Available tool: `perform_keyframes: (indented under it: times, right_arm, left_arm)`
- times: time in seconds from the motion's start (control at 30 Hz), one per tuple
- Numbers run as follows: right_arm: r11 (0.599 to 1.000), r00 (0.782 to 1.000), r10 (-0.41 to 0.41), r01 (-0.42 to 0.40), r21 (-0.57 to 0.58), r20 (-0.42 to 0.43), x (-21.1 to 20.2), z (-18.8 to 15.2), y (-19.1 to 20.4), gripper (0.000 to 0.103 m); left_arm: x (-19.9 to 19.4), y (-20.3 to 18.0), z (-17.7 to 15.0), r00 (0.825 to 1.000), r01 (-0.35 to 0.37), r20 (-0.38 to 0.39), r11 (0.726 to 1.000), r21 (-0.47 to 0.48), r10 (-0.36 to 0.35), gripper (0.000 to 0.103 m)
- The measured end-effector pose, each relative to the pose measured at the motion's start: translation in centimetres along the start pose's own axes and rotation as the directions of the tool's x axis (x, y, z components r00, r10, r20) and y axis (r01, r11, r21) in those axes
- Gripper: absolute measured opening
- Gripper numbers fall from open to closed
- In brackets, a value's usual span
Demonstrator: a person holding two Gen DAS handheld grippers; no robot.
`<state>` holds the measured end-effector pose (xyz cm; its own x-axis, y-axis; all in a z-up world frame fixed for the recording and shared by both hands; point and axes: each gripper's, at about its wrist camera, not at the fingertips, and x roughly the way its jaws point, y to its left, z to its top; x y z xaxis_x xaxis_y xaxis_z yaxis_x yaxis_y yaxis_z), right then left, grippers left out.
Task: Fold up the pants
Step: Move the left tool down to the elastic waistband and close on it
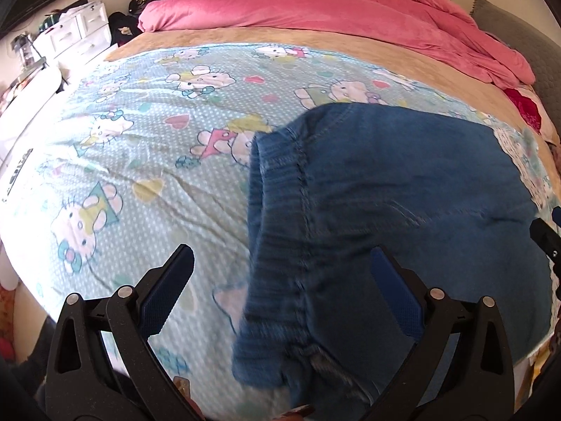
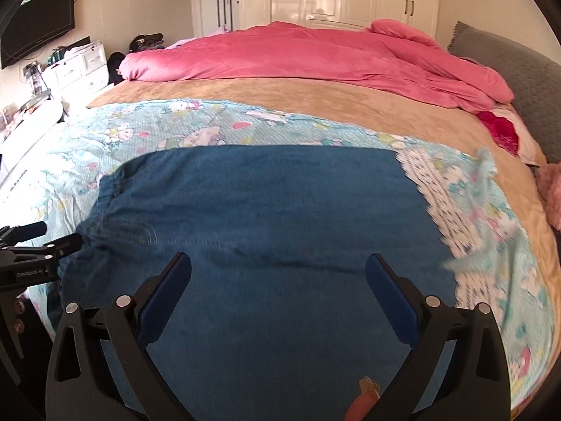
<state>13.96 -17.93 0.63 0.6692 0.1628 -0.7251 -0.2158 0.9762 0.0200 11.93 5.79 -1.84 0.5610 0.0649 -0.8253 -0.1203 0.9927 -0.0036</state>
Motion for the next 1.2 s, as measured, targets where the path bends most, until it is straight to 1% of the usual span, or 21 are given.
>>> perform_keyframes:
  times: [0.2, 0.23, 0.3, 0.4, 0.5, 0.57, 0.63, 0.77, 0.93, 1.0, 1.07, 1.1, 1.13, 1.17, 1.2]
  right_arm:
    - [0.999, 1.000, 0.023, -0.023, -0.027, -0.009, 2.7, 2.7, 0.4, 0.099]
    - [0.999, 1.000, 0.022, -0.023, -0.041, -0.011, 3.1, 3.2, 0.5, 0.099]
    - [0.997, 0.999, 0.032, -0.032, -0.066, -0.007, 3.9, 4.0, 0.9, 0.099]
    - [0.995, 0.998, 0.052, -0.053, -0.083, -0.022, 5.5, 5.2, 1.0, 0.099]
    - [0.991, 0.998, 0.042, -0.047, -0.128, -0.036, 7.3, 6.5, 1.5, 0.099]
    - [0.987, 0.997, 0.055, -0.062, -0.146, -0.049, 8.4, 7.3, 1.7, 0.099]
    - [0.984, 0.996, 0.058, -0.067, -0.164, -0.064, 9.6, 8.1, 2.0, 0.099]
    - [0.977, 0.996, 0.051, -0.065, -0.204, -0.076, 11.6, 9.4, 2.6, 0.099]
    - [0.973, 0.988, 0.085, -0.110, -0.205, -0.126, 14.3, 10.6, 2.8, 0.099]
    - [0.971, 0.988, 0.078, -0.106, -0.215, -0.135, 15.2, 10.9, 3.0, 0.099]
    - [0.965, 0.988, 0.071, -0.102, -0.243, -0.136, 15.8, 11.2, 3.3, 0.099]
    - [0.959, 0.989, 0.066, -0.100, -0.265, -0.133, 16.0, 11.3, 3.5, 0.099]
    - [0.953, 0.990, 0.060, -0.095, -0.287, -0.130, 16.3, 11.4, 3.7, 0.099]
    - [0.949, 0.990, 0.057, -0.095, -0.299, -0.130, 16.5, 11.5, 3.8, 0.099]
    - [0.944, 0.989, 0.062, -0.102, -0.315, -0.134, 16.8, 11.6, 4.0, 0.099]
  left_arm:
    - [2.2, 0.6, 2.7, 1.000, 0.005, -0.024, 1.000, 0.008, -0.004, 0.094]
    - [2.6, 0.8, 3.2, 1.000, 0.011, -0.028, 1.000, 0.010, -0.011, 0.094]
    - [3.3, 0.9, 4.1, 1.000, 0.001, -0.029, 1.000, 0.025, 0.000, 0.094]
    - [4.2, 0.9, 5.2, 0.999, -0.008, -0.035, 0.999, 0.044, 0.009, 0.094]
    - [5.3, 0.9, 6.4, 0.999, -0.003, -0.047, 0.998, 0.059, 0.006, 0.094]
    - [6.0, 1.1, 7.1, 0.999, 0.007, -0.051, 0.998, 0.056, -0.005, 0.094]
    - [6.7, 1.3, 7.7, 0.998, 0.025, -0.056, 0.998, 0.055, -0.022, 0.094]
    - [7.8, 1.4, 8.5, 0.999, 0.004, -0.052, 0.998, 0.064, -0.001, 0.094]
    - [9.0, 0.8, 9.4, 0.998, 0.023, -0.062, 0.995, 0.092, -0.018, 0.094]
    - [9.6, 0.5, 9.6, 0.997, 0.035, -0.070, 0.994, 0.105, -0.028, 0.089]
    - [10.1, 0.5, 9.8, 0.996, 0.054, -0.075, 0.993, 0.106, -0.047, 0.067]
    - [10.3, 0.4, 9.8, 0.994, 0.080, -0.080, 0.991, 0.106, -0.072, 0.061]
    - [10.4, 0.4, 9.7, 0.989, 0.128, -0.083, 0.987, 0.100, -0.120, 0.044]
    - [10.4, 0.4, 9.7, 0.988, 0.142, -0.080, 0.985, 0.100, -0.135, 0.037]
    - [10.3, 0.3, 9.6, 0.990, 0.131, -0.067, 0.985, 0.109, -0.124, 0.034]
